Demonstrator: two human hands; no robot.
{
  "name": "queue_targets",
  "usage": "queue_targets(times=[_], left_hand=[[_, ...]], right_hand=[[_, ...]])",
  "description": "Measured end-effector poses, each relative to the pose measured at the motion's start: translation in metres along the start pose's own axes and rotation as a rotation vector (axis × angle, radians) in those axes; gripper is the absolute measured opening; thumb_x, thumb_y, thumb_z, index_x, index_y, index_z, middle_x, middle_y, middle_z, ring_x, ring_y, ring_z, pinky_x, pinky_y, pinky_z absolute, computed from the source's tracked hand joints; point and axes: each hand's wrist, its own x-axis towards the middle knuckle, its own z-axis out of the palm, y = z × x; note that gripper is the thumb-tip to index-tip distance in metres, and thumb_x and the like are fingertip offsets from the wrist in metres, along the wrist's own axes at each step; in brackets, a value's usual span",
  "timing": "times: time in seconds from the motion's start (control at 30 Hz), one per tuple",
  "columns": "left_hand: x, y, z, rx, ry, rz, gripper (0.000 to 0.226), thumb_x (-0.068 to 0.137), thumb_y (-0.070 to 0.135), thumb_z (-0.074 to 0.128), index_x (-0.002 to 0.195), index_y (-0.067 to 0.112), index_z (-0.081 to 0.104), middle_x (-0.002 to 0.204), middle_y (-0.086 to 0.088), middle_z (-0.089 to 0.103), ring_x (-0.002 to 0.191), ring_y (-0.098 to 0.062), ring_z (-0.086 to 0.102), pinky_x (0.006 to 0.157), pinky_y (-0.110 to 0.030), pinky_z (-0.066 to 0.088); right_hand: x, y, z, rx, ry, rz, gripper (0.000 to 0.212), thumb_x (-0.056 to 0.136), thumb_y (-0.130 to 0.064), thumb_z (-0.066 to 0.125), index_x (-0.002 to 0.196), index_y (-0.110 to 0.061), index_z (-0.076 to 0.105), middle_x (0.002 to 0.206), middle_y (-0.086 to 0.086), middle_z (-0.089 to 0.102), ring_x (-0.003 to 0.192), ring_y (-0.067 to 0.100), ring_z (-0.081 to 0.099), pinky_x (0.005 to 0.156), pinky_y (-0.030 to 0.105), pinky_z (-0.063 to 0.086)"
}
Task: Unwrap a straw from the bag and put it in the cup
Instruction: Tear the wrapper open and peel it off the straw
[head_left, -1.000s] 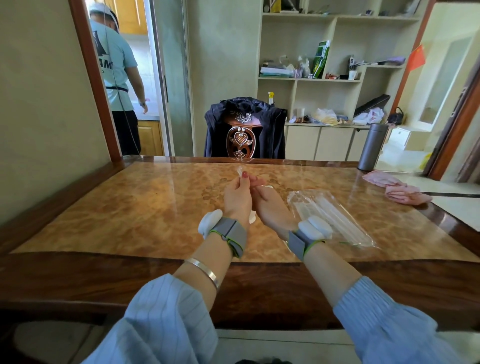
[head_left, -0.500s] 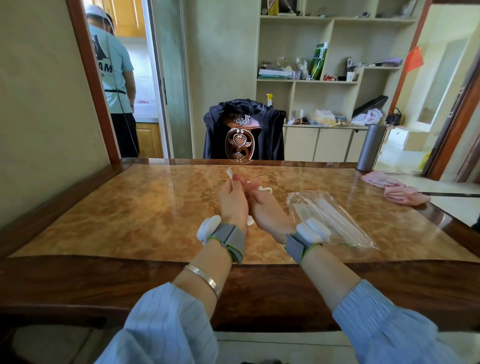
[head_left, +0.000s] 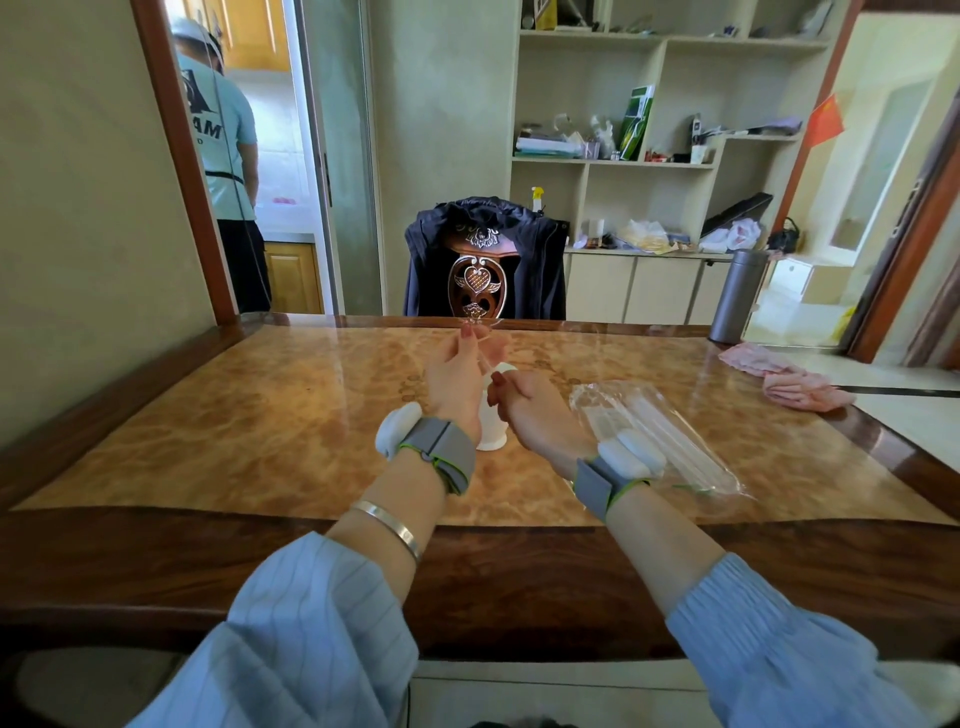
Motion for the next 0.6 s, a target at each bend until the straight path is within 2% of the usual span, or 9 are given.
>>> queue_targets(times=[0.13,0.3,0.43,0.5,0.6], left_hand=[[-0.004,-0.004,0.0,0.006,0.036,0.036,0.032,0.102,0.026,0.034,0.079,0.014,0.052,0.075,0.003,0.066,0.073,-0.01,0.065,0.043,-0.008,0.047],[-0.008,-0.008,0.004,0.022,0.013,0.062,0.036,0.102,0.021,0.034,0.069,0.017,0.049,0.074,0.002,0.065,0.072,-0.008,0.063,0.071,-0.02,0.048],[-0.01,-0.018,0.007,0.063,-0.007,0.064,0.036,0.101,0.022,0.035,0.071,0.017,0.052,0.076,0.004,0.067,0.084,-0.014,0.064,0.097,-0.032,0.046],[-0.012,-0.02,0.008,0.082,-0.01,0.066,0.036,0.102,0.021,0.034,0.07,0.016,0.051,0.075,0.004,0.066,0.085,-0.015,0.063,0.094,-0.03,0.047],[-0.014,-0.021,0.007,0.078,-0.031,0.033,0.036,0.102,0.02,0.034,0.071,0.016,0.051,0.076,0.003,0.065,0.075,-0.007,0.061,0.075,-0.017,0.048]], right_hand=[[-0.003,-0.001,0.005,0.036,0.018,-0.008,0.041,0.098,-0.015,0.033,0.059,-0.019,0.046,0.055,-0.001,0.043,0.046,0.011,0.034,0.048,0.024,0.023],[-0.002,0.0,0.011,0.117,0.069,-0.048,0.043,0.099,-0.018,0.034,0.058,-0.018,0.043,0.053,0.0,0.041,0.047,0.012,0.034,0.049,0.026,0.025],[-0.001,0.001,0.01,0.171,0.082,-0.048,0.027,0.1,-0.016,0.033,0.089,-0.018,0.057,0.051,-0.008,0.047,0.033,-0.002,0.044,0.037,0.009,0.03],[0.0,0.001,0.009,0.165,0.083,-0.026,0.03,0.1,-0.015,0.033,0.093,-0.007,0.061,0.047,-0.013,0.047,0.029,-0.006,0.044,0.032,0.008,0.03],[0.001,0.005,0.009,0.132,0.085,-0.017,0.035,0.098,-0.012,0.032,0.095,0.008,0.06,0.05,-0.004,0.043,0.028,-0.001,0.04,0.034,0.011,0.026]])
